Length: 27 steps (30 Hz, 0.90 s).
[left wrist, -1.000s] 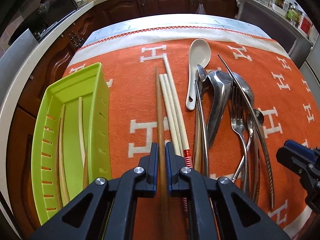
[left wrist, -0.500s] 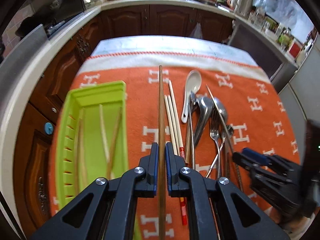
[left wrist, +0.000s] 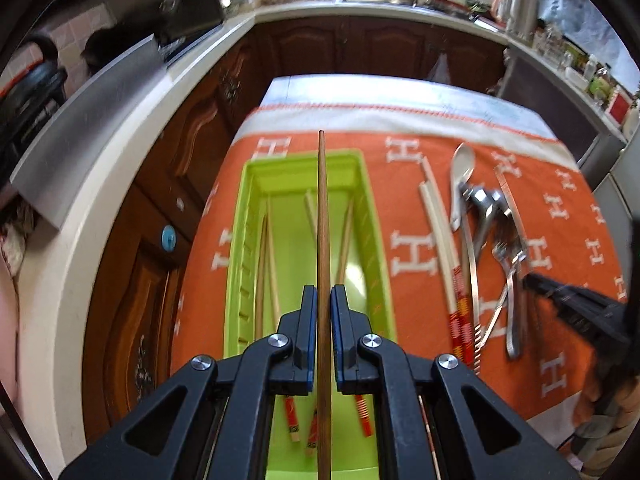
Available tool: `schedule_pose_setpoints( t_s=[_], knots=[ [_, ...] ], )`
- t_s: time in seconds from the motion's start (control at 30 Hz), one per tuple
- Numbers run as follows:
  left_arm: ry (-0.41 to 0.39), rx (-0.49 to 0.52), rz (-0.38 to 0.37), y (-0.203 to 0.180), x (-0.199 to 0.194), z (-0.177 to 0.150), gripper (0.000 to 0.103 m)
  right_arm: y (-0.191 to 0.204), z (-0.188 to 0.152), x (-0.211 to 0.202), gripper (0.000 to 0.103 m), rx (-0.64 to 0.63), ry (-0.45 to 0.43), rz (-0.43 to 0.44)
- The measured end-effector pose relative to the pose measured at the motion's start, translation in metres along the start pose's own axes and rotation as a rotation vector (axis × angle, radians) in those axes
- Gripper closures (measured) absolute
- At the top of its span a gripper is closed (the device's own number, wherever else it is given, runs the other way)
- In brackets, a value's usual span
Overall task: Organize utensils
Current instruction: 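Lower both held utensils into the green tray and open both tools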
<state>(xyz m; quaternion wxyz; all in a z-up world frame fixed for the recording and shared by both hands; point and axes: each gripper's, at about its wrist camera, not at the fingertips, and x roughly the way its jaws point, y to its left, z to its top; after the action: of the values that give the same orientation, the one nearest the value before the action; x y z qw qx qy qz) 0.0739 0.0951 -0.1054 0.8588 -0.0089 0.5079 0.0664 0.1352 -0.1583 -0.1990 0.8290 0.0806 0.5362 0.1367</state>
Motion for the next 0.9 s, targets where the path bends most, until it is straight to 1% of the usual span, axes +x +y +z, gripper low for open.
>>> schedule_pose_setpoints(
  t_s=[0.07,0.2,0.23,0.27,0.3,0.37,0.4,0.53,0.63,0.8,0.9],
  knots=[
    [0.017,-0.006,0.0,0.005,0.009,-0.007,0.098,0.002,-0.001,-0.006,0.097,0.009,-0.01,-0.006],
    [0.022,-0.016,-0.005,0.012,0.016,-0.016,0.096,0.009,-0.002,-0.027,0.097,0.025,-0.035,0.021],
    [0.02,-0.027,-0.01,0.015,0.016,-0.018,0.09,0.013,-0.003,-0.032,0.097,0.029,-0.038,0.033],
    [0.012,-0.035,-0.008,0.018,0.014,-0.02,0.082,0.017,-0.003,-0.037,0.097,0.035,-0.04,0.047],
    [0.002,-0.039,-0.003,0.02,0.012,-0.022,0.076,0.022,-0.003,-0.042,0.097,0.037,-0.043,0.062],
    [-0.031,-0.055,0.018,0.028,0.004,-0.025,0.046,0.033,-0.003,-0.052,0.097,0.033,-0.048,0.085],
    [-0.047,-0.063,0.028,0.031,0.001,-0.026,0.042,0.039,-0.003,-0.056,0.097,0.033,-0.049,0.096],
    [-0.111,-0.106,0.086,0.049,-0.016,-0.027,0.041,0.071,-0.003,-0.065,0.097,0.022,-0.025,0.153],
    [-0.129,-0.153,0.105,0.064,-0.022,-0.024,0.041,0.103,-0.002,-0.065,0.097,-0.004,0.011,0.188],
    [-0.138,-0.19,0.145,0.081,-0.025,-0.02,0.04,0.158,-0.004,-0.054,0.097,-0.054,0.071,0.193],
    [-0.124,-0.218,0.137,0.09,-0.023,-0.021,0.039,0.182,-0.003,-0.043,0.097,-0.059,0.103,0.181]
  ],
)
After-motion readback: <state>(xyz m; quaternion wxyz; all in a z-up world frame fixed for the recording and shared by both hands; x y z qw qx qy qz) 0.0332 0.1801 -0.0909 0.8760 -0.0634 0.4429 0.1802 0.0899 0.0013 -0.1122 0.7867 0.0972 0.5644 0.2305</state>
